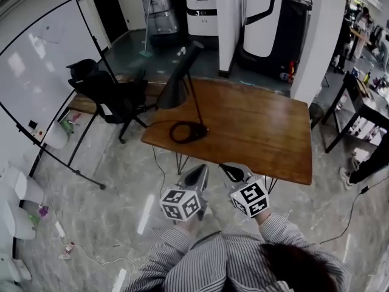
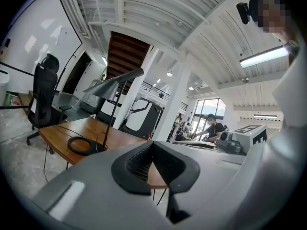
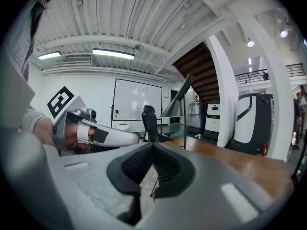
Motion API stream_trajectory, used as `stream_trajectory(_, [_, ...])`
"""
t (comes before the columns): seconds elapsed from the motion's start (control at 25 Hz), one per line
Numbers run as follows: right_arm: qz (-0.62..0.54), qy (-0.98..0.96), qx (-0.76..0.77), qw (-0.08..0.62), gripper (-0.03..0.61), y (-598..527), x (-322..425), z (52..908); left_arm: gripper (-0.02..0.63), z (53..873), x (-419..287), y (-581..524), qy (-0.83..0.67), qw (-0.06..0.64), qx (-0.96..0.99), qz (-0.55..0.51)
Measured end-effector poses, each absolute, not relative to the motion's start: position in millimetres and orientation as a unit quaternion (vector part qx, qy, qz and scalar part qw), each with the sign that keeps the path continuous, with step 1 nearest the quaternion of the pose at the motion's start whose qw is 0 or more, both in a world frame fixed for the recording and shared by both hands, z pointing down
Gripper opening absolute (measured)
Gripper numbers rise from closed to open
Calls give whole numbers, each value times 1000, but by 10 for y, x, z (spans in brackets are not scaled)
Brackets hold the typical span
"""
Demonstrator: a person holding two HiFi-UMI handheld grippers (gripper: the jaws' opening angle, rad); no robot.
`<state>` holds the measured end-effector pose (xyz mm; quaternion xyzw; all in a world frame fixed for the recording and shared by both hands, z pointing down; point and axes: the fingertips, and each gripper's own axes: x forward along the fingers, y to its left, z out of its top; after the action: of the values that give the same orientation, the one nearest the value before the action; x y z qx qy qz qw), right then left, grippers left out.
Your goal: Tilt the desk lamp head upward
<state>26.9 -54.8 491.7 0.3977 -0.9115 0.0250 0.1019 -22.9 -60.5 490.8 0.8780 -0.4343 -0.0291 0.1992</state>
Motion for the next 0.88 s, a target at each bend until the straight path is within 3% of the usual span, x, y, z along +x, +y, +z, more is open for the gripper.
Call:
stream_trajectory(0.44, [21, -913, 395, 97, 2, -1945, -333, 4785, -11, 4700, -911, -1934, -431, 198, 878, -61])
stream_trajectory(0.88, [16, -912, 392, 123, 3, -2547, -381, 4954, -9, 4776, -990, -2601, -438, 218, 869, -78])
